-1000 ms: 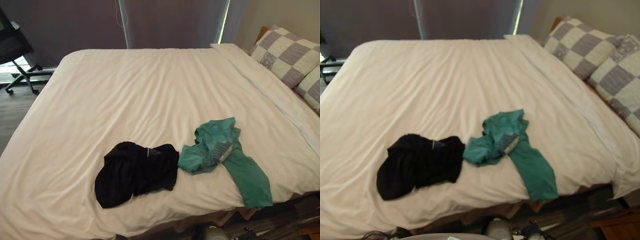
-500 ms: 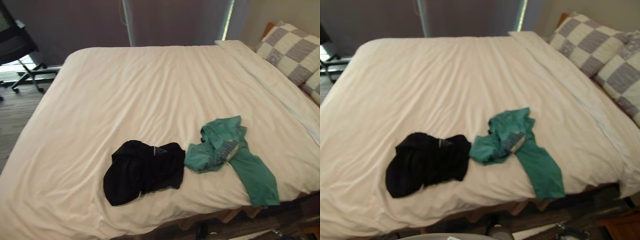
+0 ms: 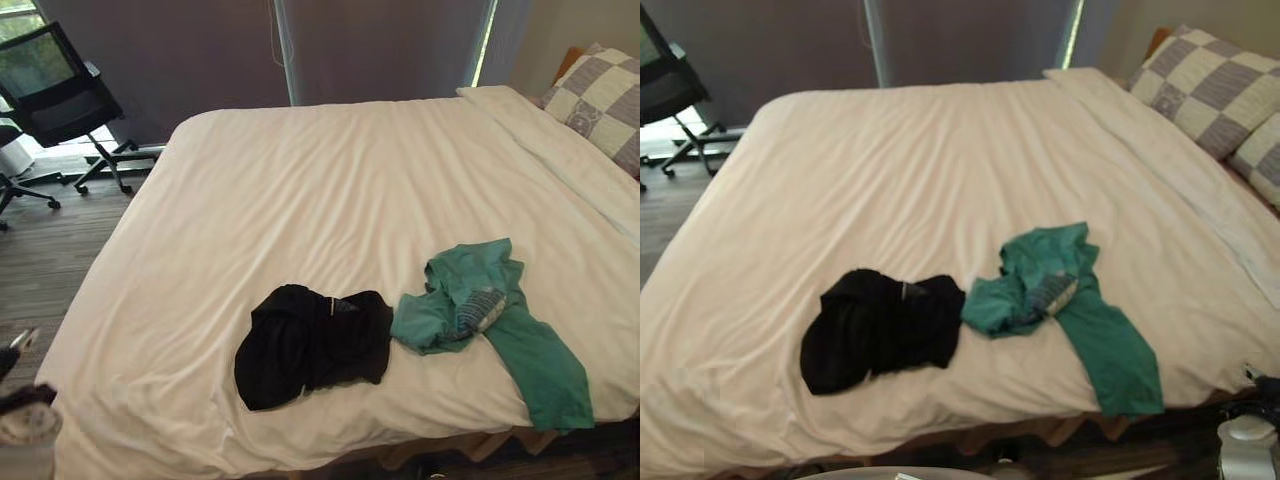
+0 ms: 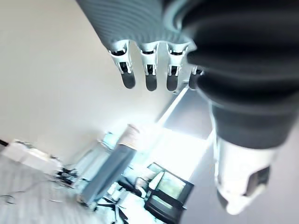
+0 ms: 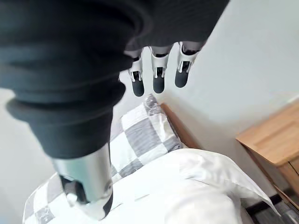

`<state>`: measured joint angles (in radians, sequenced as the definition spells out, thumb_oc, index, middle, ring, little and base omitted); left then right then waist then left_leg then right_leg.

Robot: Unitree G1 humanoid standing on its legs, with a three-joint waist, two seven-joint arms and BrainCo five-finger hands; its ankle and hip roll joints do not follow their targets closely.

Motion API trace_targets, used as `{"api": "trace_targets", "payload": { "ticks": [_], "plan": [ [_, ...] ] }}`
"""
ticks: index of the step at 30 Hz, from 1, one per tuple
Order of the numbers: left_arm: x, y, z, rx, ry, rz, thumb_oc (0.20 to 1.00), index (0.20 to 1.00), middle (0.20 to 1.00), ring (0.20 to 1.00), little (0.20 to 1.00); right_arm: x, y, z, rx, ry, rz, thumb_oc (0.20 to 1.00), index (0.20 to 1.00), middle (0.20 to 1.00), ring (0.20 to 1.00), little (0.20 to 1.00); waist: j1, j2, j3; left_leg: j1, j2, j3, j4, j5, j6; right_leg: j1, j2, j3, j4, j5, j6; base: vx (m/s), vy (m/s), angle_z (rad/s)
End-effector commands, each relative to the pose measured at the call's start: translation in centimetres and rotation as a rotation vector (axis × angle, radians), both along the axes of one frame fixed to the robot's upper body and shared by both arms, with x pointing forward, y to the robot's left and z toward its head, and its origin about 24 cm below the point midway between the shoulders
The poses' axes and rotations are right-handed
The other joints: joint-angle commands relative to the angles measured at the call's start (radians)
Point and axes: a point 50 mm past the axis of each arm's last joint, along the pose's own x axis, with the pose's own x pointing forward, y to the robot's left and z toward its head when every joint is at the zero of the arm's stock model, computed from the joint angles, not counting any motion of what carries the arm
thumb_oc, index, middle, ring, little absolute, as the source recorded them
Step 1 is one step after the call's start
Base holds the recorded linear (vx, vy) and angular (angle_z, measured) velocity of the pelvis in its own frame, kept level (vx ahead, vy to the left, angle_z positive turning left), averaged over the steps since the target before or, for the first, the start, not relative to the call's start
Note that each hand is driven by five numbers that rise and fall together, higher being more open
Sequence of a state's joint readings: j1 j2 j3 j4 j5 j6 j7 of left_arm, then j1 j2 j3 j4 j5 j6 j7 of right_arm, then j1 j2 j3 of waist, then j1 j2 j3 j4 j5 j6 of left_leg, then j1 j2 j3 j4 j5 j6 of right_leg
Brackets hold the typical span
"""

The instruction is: Tidy up the quilt and then pick up the clothes from the bed and put them into the laundry hamper.

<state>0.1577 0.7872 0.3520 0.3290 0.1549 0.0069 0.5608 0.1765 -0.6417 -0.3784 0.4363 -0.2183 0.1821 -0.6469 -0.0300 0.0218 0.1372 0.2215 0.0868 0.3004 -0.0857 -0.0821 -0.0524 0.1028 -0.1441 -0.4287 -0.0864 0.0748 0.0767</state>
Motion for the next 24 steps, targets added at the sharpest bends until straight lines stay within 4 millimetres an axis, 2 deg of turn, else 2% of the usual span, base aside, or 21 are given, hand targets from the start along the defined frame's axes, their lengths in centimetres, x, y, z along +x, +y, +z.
{"api": "trace_targets", "payload": {
  "ticks": [1, 2, 3, 4, 5, 6, 7, 8, 9, 11, 13, 14, 15, 17, 19, 21, 22, 24],
  "plan": [
    [4.1, -3.1, 2.2, 0.115, 0.023, -0.254, 1.000, 1.000, 1.000, 1.000, 1.000, 6.3, 2.1, 4.5, -0.153, -0.066, 0.282, 1.000, 1.000, 1.000, 1.000, 1.000, -0.012, -0.027, 0.015, -0.016, 0.033, 0.028, 0.019, -0.014, -0.045, 0.018, -0.126, 0.004, 0.079, -0.079, 0.122, 0.03, -0.017, -0.13],
    [5.1, -4.5, 1.5, 0.089, 0.048, -0.324, 1.000, 1.000, 1.000, 1.000, 1.000, 7.0, 2.5, 4.9, -0.172, -0.045, 0.327, 1.000, 1.000, 1.000, 1.000, 1.000, -0.012, -0.026, 0.018, -0.013, 0.033, 0.033, 0.019, -0.016, -0.045, 0.017, -0.126, 0.007, 0.079, -0.078, 0.123, 0.02, -0.014, -0.18],
    [5.1, -4.5, 1.5, 0.089, 0.047, -0.324, 1.000, 1.000, 1.000, 1.000, 1.000, 7.0, 2.5, 4.9, -0.172, -0.045, 0.326, 1.000, 1.000, 1.000, 1.000, 1.000, -0.012, -0.026, 0.018, -0.013, 0.033, 0.033, 0.019, -0.016, -0.045, 0.017, -0.126, 0.007, 0.079, -0.078, 0.123, 0.03, -0.015, -0.17],
    [7.0, -7.7, 0.0, 0.066, 0.122, -0.467, 1.000, 1.000, 1.000, 1.000, 1.000, 8.9, 4.2, 5.6, -0.199, -0.034, 0.434, 1.000, 1.000, 1.000, 1.000, 1.000, -0.023, -0.029, 0.023, -0.010, 0.031, 0.043, 0.022, -0.020, -0.042, 0.010, -0.129, 0.015, 0.083, -0.077, 0.124, 0.02, -0.006, -0.15],
    [7.1, -7.8, 0.0, 0.066, 0.121, -0.468, 1.000, 1.000, 1.000, 1.000, 1.000, 8.9, 4.1, 5.6, -0.200, -0.034, 0.432, 1.000, 1.000, 1.000, 1.000, 1.000, -0.021, -0.028, 0.024, -0.010, 0.030, 0.044, 0.022, -0.020, -0.042, 0.009, -0.130, 0.016, 0.084, -0.077, 0.124, 0.02, -0.012, -0.10],
    [8.6, -10.8, -1.0, 0.073, 0.177, -0.585, 1.000, 1.000, 1.000, 1.000, 1.000, 10.2, 5.7, 6.1, -0.212, -0.037, 0.513, 1.000, 1.000, 1.000, 1.000, 1.000, -0.030, -0.030, 0.035, -0.012, 0.030, 0.052, 0.026, -0.023, -0.038, -0.006, -0.134, 0.025, 0.093, -0.077, 0.126, 0.00, -0.003, -0.12],
    [8.7, -10.9, -1.0, 0.073, 0.176, -0.586, 1.000, 1.000, 1.000, 1.000, 1.000, 10.2, 5.7, 6.1, -0.213, -0.037, 0.511, 1.000, 1.000, 1.000, 1.000, 1.000, -0.028, -0.029, 0.036, -0.013, 0.029, 0.053, 0.026, -0.024, -0.038, -0.007, -0.135, 0.027, 0.094, -0.078, 0.126, -0.02, -0.006, -0.21],
    [9.7, -13.1, -2.8, 0.052, 0.245, -0.651, 1.000, 1.000, 1.000, 1.000, 1.000, 11.4, 7.0, 6.1, -0.219, -0.026, 0.569, 1.000, 1.000, 1.000, 1.000, 1.000, -0.037, -0.032, 0.047, -0.020, 0.028, 0.063, 0.032, -0.026, -0.035, -0.025, -0.140, 0.037, 0.105, -0.078, 0.127, -0.02, 0.000, -0.22],
    [9.8, -13.2, -2.8, 0.053, 0.243, -0.652, 1.000, 1.000, 1.000, 1.000, 1.000, 11.4, 7.0, 6.2, -0.220, -0.027, 0.567, 1.000, 1.000, 1.000, 1.000, 1.000, -0.035, -0.031, 0.048, -0.021, 0.028, 0.064, 0.032, -0.027, -0.035, -0.028, -0.141, 0.038, 0.107, -0.079, 0.127, -0.03, 0.001, -0.22],
    [10.5, -15.1, -4.3, 0.029, 0.300, -0.688, 1.000, 1.000, 1.000, 1.000, 1.000, 12.3, 8.0, 6.6, -0.235, -0.033, 0.605, 1.000, 1.000, 1.000, 1.000, 1.000, -0.040, -0.032, 0.063, -0.035, 0.027, 0.073, 0.041, -0.028, -0.032, -0.049, -0.146, 0.048, 0.116, -0.078, 0.127, -0.06, 0.004, -0.10],
    [10.9, -16.5, -5.8, 0.014, 0.362, -0.700, 1.000, 1.000, 1.000, 1.000, 1.000, 12.8, 8.6, 6.8, -0.244, -0.033, 0.620, 1.000, 1.000, 1.000, 1.000, 1.000, -0.044, -0.033, 0.079, -0.047, 0.024, 0.078, 0.047, -0.030, -0.029, -0.067, -0.151, 0.055, 0.121, -0.076, 0.127, -0.08, 0.014, -0.20],
    [10.6, -17.2, -7.4, 0.009, 0.432, -0.689, 1.000, 1.000, 1.000, 1.000, 1.000, 13.2, 9.1, 7.0, -0.250, -0.036, 0.630, 1.000, 1.000, 1.000, 1.000, 1.000, -0.044, -0.035, 0.090, -0.056, 0.022, 0.083, 0.053, -0.033, -0.026, -0.077, -0.156, 0.057, 0.127, -0.076, 0.126, -0.04, 0.013, -0.17],
    [10.7, -17.2, -7.4, 0.009, 0.432, -0.689, 1.000, 1.000, 1.000, 1.000, 1.000, 13.2, 9.1, 7.0, -0.251, -0.036, 0.629, 1.000, 1.000, 1.000, 1.000, 1.000, -0.043, -0.034, 0.090, -0.057, 0.022, 0.083, 0.053, -0.033, -0.026, -0.078, -0.156, 0.057, 0.128, -0.077, 0.126, -0.03, 0.018, -0.13],
    [9.5, -17.4, -9.3, -0.041, 0.507, -0.673, 1.000, 1.000, 1.000, 1.000, 1.000, 13.2, 9.0, 6.9, -0.243, -0.024, 0.613, 1.000, 1.000, 1.000, 1.000, 1.000, -0.036, -0.033, 0.101, -0.065, 0.018, 0.081, 0.056, -0.036, -0.022, -0.083, -0.162, 0.052, 0.133, -0.076, 0.125, -0.01, 0.014, -0.09],
    [9.5, -17.4, -9.3, -0.042, 0.509, -0.673, 1.000, 1.000, 1.000, 1.000, 1.000, 13.2, 9.0, 6.9, -0.243, -0.022, 0.613, 1.000, 1.000, 1.000, 1.000, 1.000, -0.037, -0.033, 0.100, -0.066, 0.017, 0.081, 0.057, -0.036, -0.022, -0.084, -0.162, 0.052, 0.134, -0.077, 0.126, 0.00, 0.000, 0.00],
    [7.0, -16.5, -11.0, -0.109, 0.565, -0.634, 1.000, 1.000, 1.000, 1.000, 1.000, 13.5, 8.7, 7.5, -0.248, -0.030, 0.593, 1.000, 1.000, 1.000, 1.000, 1.000, -0.010, -0.031, 0.123, -0.089, 0.016, 0.067, 0.070, -0.037, -0.018, -0.095, -0.167, 0.042, 0.140, -0.076, 0.124, -0.03, 0.019, 0.03],
    [6.9, -16.5, -11.0, -0.110, 0.565, -0.633, 1.000, 1.000, 1.000, 1.000, 1.000, 13.5, 8.7, 7.5, -0.248, -0.029, 0.594, 1.000, 1.000, 1.000, 1.000, 1.000, -0.011, -0.032, 0.122, -0.090, 0.016, 0.066, 0.071, -0.038, -0.018, -0.095, -0.168, 0.042, 0.141, -0.076, 0.124, -0.03, 0.011, 0.07],
    [5.6, -15.8, -11.3, -0.118, 0.583, -0.617, 1.000, 1.000, 1.000, 1.000, 1.000, 13.7, 8.5, 8.0, -0.261, -0.036, 0.580, 1.000, 1.000, 1.000, 1.000, 1.000, 0.009, -0.032, 0.140, -0.107, 0.015, 0.054, 0.080, -0.037, -0.017, -0.101, -0.172, 0.035, 0.145, -0.075, 0.123, -0.06, 0.003, 0.08]
  ]
}}
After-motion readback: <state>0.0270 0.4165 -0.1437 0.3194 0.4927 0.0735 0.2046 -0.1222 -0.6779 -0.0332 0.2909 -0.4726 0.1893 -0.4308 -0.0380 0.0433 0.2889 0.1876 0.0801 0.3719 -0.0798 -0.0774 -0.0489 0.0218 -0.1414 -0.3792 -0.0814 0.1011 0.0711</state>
